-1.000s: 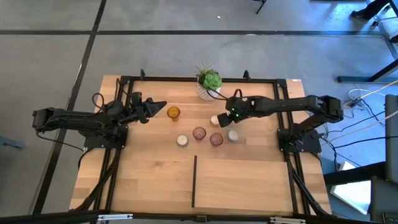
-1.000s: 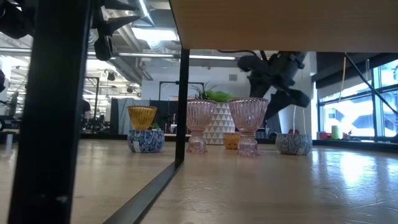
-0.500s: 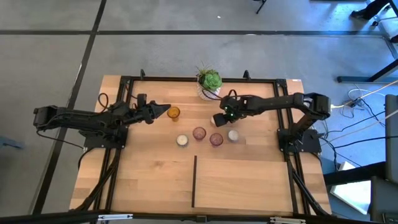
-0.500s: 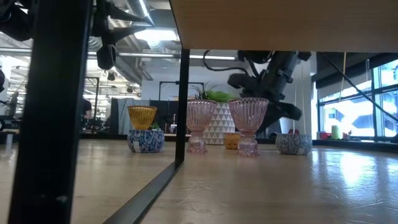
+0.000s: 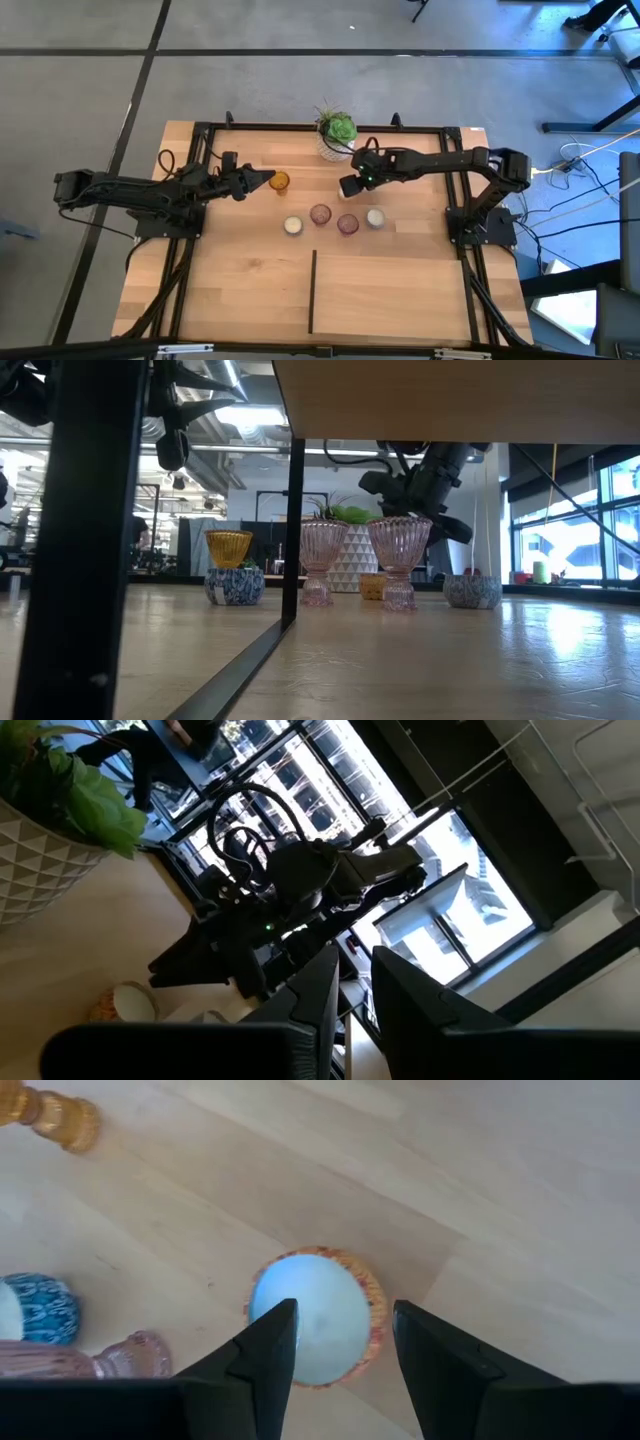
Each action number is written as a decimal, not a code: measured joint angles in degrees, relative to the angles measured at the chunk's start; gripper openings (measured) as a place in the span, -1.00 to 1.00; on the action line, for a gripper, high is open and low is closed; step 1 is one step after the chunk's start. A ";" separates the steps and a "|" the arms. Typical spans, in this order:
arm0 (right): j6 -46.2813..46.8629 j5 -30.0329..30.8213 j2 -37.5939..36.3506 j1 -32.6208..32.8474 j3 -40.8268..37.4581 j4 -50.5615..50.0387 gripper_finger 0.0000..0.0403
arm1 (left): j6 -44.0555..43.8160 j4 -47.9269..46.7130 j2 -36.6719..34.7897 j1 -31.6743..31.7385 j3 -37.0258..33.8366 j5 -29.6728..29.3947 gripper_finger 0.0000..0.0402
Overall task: Pick & Place candle stick holders
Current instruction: Put the yellow scented candle on the shelf
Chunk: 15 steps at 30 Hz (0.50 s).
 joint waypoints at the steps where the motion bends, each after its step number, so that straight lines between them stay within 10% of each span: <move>1: 0.00 0.03 0.00 -0.26 0.00 -0.30 -0.16 | 0.00 0.00 0.00 -0.01 0.00 0.04 -0.71; 15: 0.74 -4.83 3.73 -0.46 0.08 -1.59 -0.16 | 0.33 -0.02 0.00 -0.02 0.00 0.05 -0.71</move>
